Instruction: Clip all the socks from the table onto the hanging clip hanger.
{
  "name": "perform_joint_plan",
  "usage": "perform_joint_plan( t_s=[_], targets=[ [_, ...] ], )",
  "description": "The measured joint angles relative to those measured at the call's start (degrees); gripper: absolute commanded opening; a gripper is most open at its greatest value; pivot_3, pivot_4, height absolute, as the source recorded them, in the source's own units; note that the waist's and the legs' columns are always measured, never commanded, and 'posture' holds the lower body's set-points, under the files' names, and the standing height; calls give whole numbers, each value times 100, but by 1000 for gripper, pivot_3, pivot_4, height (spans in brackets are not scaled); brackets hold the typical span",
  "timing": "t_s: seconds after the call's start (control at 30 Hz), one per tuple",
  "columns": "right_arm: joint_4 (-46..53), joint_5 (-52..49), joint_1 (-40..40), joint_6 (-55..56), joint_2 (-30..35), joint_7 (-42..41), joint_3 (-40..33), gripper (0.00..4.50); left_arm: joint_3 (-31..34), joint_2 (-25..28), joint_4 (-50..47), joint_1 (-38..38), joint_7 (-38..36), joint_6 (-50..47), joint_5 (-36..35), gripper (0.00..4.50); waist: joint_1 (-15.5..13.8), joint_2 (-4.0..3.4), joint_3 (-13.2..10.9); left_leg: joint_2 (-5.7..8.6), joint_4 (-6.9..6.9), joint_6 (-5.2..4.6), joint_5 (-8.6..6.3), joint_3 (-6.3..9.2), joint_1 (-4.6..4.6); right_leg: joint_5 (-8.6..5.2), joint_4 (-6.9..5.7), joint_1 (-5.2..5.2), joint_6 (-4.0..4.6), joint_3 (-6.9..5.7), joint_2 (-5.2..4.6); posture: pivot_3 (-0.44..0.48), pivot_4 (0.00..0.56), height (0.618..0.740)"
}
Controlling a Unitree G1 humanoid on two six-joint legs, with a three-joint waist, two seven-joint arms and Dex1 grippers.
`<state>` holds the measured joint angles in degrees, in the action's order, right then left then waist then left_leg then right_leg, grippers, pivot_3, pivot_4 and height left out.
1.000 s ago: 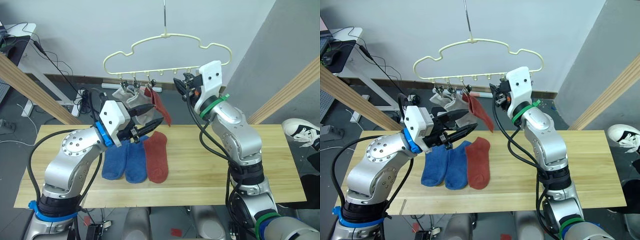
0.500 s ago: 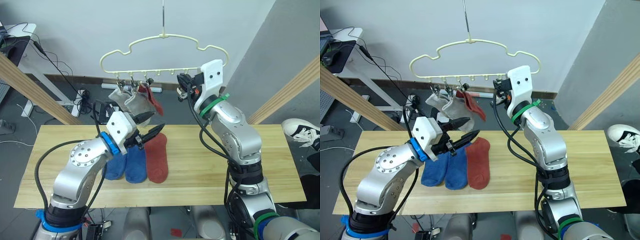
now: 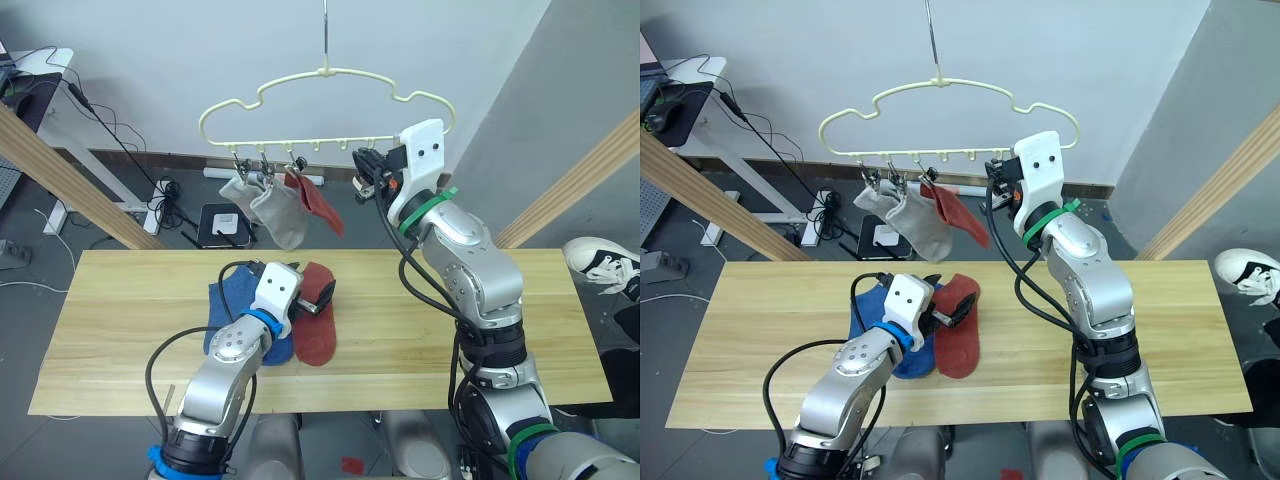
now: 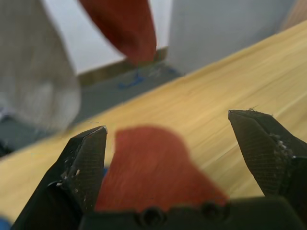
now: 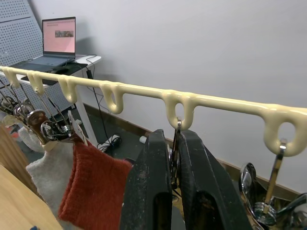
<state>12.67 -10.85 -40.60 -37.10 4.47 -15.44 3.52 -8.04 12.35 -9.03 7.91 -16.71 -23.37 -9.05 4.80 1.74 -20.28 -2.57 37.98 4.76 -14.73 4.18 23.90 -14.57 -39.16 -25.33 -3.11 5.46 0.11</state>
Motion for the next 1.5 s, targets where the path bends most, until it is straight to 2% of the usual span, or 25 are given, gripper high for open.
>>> perform_joint_plan(
  t_s=[0.27,0.37,0.67,0.8,0.83,1.0,1.1,1.23,1.5],
  targets=[
    [3,-7,-39,-97,15,-71,5,0,-354,-141,750,434,-27,137,481,4494,13,0,0,0,-1,0,0,-1,-1,1,1,1,-1,1,0,-107,329,740],
    [5,-8,-39,-104,12,-72,6,0,-400,-134,817,438,40,107,670,3912,15,0,0,0,-1,0,0,0,-1,1,1,1,-1,1,0,-106,328,740],
    [6,-65,-39,-133,-10,-67,4,0,-385,-194,933,437,198,-120,896,1173,15,0,0,0,-1,0,0,0,-1,1,2,1,-1,1,0,-106,328,740],
    [6,-77,-39,-141,-10,-55,4,0,-376,-203,955,438,201,-234,905,126,15,0,0,0,-1,0,0,0,-1,1,2,1,-1,1,0,-112,334,740],
    [6,-82,-39,-145,-9,-53,3,0,-376,-199,955,441,198,-243,907,9,16,0,0,0,-1,0,0,0,-2,1,2,1,-1,1,0,-112,334,740],
    [7,-126,-39,-154,-1,-50,5,0,-308,-248,955,398,130,-138,868,9,16,0,0,0,-1,0,0,0,-1,1,3,2,-1,1,0,-111,334,740],
    [20,-128,-39,-154,19,-50,6,0,-210,-341,919,306,105,266,783,9,15,0,0,0,-2,0,0,0,0,1,6,1,-1,1,-1,-111,334,740],
    [35,-128,-38,-153,58,-51,10,0,-141,-419,598,173,7,788,657,959,14,0,0,0,-3,0,0,-1,-1,1,7,2,-2,3,-1,-109,334,740],
    [36,-131,-38,-153,78,-51,10,0,28,-578,578,180,166,607,612,3267,16,0,0,1,-3,0,0,-1,0,1,8,2,-2,2,0,-114,336,740]
  ],
)
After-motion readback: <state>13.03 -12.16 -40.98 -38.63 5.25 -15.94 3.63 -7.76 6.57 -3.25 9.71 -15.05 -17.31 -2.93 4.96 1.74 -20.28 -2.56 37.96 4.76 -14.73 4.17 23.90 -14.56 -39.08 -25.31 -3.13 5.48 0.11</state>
